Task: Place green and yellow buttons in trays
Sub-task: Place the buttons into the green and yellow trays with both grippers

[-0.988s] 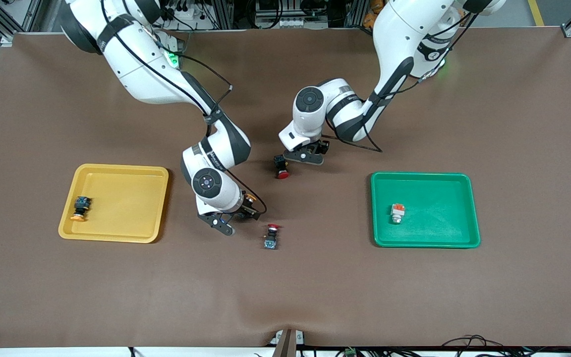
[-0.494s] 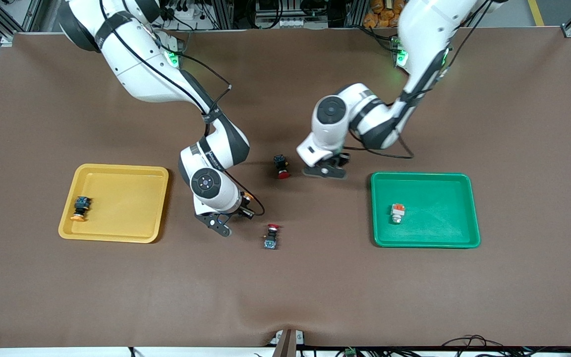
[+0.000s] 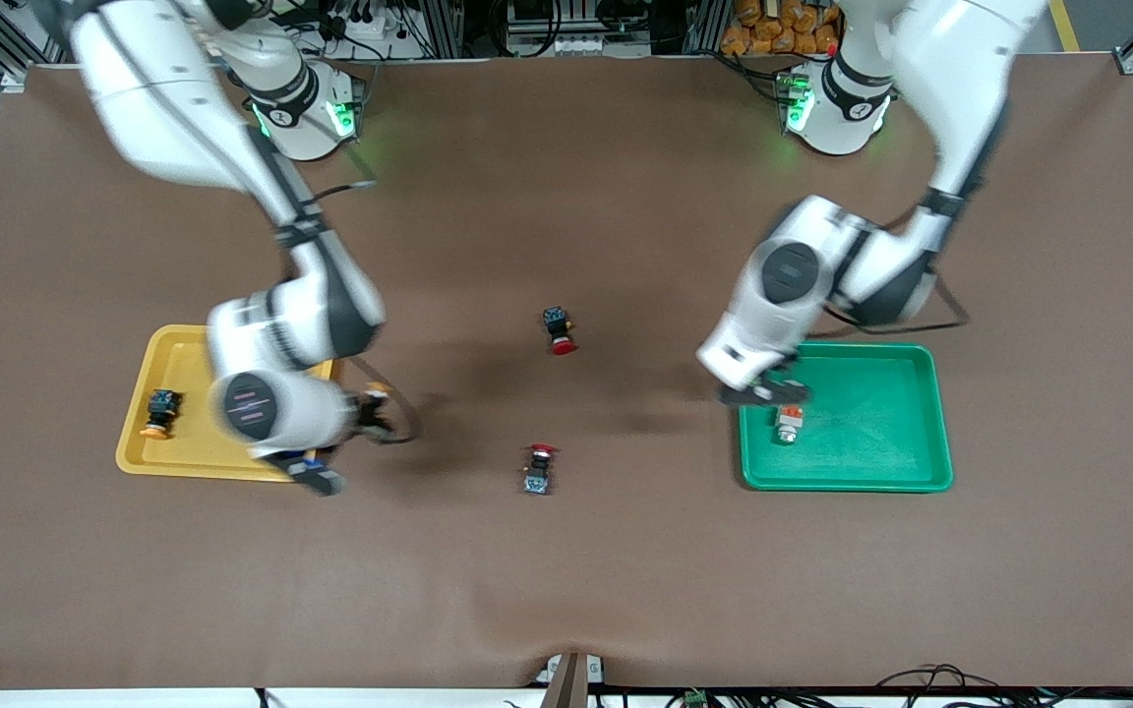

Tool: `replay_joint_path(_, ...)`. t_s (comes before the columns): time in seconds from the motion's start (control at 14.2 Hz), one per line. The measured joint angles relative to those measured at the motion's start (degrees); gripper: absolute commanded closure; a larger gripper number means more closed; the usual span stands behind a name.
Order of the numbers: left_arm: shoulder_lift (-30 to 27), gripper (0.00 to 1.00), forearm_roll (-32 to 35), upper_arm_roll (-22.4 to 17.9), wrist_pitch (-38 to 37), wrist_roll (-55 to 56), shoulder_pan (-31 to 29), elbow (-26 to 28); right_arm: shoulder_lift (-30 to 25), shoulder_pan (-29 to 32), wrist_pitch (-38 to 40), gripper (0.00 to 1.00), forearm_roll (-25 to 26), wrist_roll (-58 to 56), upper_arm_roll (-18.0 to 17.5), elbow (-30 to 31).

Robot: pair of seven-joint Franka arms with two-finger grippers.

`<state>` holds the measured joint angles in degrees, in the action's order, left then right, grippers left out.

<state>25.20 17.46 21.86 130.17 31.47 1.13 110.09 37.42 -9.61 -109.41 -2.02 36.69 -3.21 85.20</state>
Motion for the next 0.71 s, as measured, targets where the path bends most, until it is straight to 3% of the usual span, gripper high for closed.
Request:
replay_joint_path(0.07,0.0,1.00,0.0,0.0,0.0,-3.0,-3.2,-0.4,-0.1,2.8,0.9,0.79,0.0,-4.3,0.1,0.3)
replay_joint_path(0.14,0.0,1.00,0.0,0.0,0.0,-5.8,-6.1,-0.8,0.0,5.5,1.1,0.70,0.0,-8.9,0.1,1.0)
replay_joint_path(0.21,0.1,1.00,0.0,0.0,0.0,-8.5,-8.4,-0.9,0.0,8.1,1.1,0.47,0.0,-13.8,0.1,2.0)
replay_joint_path(0.28,0.5,1.00,0.0,0.0,0.2,-10.5,-10.3,-0.9,0.0,10.3,1.1,0.17,0.0,-18.2,0.1,2.9)
replay_joint_path(0.35,1.4,1.00,0.0,0.0,1.0,-11.6,-11.7,-0.9,0.0,11.9,1.1,0.00,0.0,-21.7,0.1,3.5)
replay_joint_path(0.71,8.1,1.00,0.0,-0.1,6.2,-12.5,-13.3,-1.9,-3.4,12.5,1.1,0.00,0.0,-25.1,-0.7,6.7)
